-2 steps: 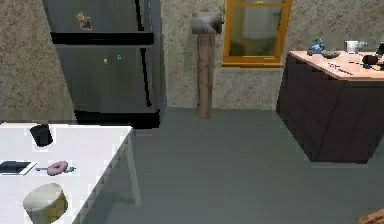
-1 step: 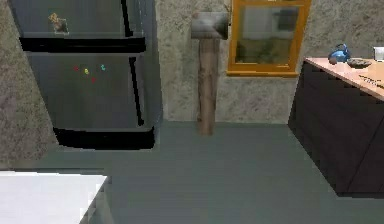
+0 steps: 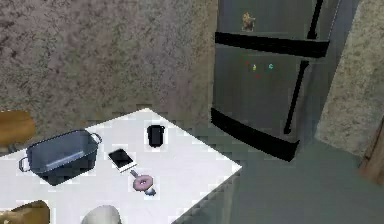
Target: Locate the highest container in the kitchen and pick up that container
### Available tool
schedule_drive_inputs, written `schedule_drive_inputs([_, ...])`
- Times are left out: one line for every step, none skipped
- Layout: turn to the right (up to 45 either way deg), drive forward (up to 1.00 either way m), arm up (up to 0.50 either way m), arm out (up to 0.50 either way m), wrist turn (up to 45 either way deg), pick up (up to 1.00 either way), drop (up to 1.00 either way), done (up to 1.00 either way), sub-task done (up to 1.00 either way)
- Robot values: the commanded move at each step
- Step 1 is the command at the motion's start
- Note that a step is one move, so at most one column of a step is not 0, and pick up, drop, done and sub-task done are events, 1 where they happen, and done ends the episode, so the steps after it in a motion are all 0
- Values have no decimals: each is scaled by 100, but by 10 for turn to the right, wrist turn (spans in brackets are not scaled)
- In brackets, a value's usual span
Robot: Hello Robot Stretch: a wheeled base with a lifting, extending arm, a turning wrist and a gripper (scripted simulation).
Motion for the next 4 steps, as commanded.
schedule_drive_inputs([450, 0, 0, 0, 0, 0, 0, 0, 0])
schedule_drive_inputs([390, 0, 0, 0, 0, 0, 0, 0, 0])
schedule_drive_inputs([0, 100, 0, 0, 0, 0, 0, 0, 0])
schedule_drive_inputs([30, 0, 0, 0, 0, 0, 0, 0, 0])
